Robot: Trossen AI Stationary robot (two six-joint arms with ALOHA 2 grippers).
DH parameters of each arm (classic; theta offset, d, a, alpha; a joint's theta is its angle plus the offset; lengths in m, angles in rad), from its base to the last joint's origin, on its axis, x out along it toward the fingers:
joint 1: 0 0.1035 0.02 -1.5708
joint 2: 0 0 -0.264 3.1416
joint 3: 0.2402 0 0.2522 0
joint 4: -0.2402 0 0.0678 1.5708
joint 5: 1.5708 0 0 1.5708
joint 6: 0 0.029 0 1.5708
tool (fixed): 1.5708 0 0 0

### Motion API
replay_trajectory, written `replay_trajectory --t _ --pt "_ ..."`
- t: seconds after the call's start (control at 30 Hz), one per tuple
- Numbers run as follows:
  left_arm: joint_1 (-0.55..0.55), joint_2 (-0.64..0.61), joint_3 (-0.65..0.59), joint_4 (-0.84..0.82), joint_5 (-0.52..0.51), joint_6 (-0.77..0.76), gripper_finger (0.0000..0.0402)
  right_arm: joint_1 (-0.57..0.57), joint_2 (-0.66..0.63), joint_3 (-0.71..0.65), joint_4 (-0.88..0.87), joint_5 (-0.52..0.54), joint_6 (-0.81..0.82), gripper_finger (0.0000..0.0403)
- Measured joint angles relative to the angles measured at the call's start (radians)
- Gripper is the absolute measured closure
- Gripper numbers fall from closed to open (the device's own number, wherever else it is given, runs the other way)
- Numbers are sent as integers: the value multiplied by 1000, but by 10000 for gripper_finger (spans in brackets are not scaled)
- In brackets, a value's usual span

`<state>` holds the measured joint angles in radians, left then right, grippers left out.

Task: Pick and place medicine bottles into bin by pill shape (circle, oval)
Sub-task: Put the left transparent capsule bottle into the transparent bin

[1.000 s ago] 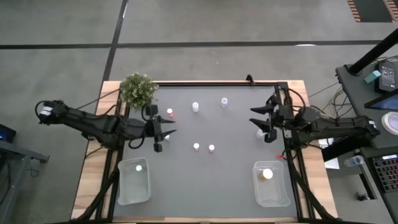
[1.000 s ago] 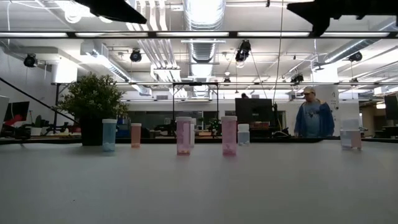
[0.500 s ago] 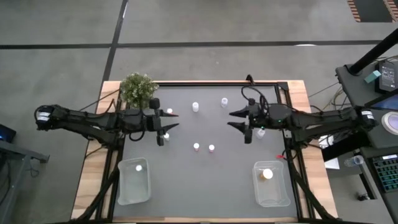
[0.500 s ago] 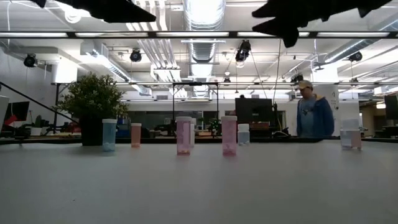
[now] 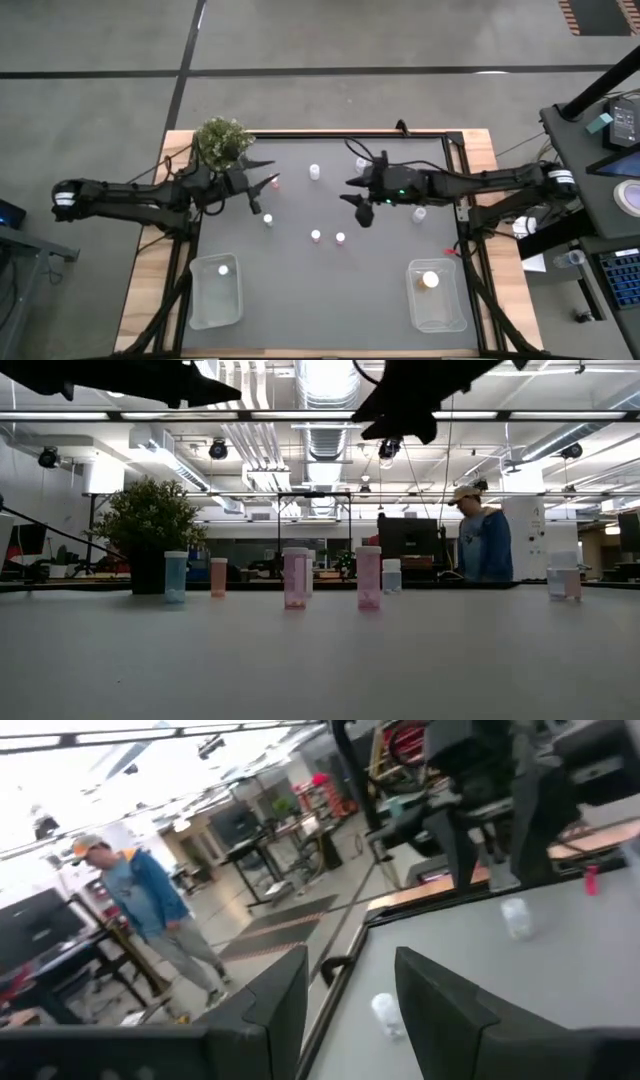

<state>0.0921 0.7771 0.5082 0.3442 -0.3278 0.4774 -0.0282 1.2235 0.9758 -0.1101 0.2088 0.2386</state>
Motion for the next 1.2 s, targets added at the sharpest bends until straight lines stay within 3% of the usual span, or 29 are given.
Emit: replay_trajectory --t 0.33,0.6,0.97,1.2 --pt "28 -46 -103 62 -20 -23 268 -72 246 314 -294 4 89 202" --pt "28 -129 -105 76 -20 1 268 -142 426 537 -501 4 171 202" --pt "28 -157 -109 56 -20 2 268 -240 658 803 -600 4 220 202" --pt "28 -162 -110 46 -20 7 268 -299 816 1018 -852 2 226 202"
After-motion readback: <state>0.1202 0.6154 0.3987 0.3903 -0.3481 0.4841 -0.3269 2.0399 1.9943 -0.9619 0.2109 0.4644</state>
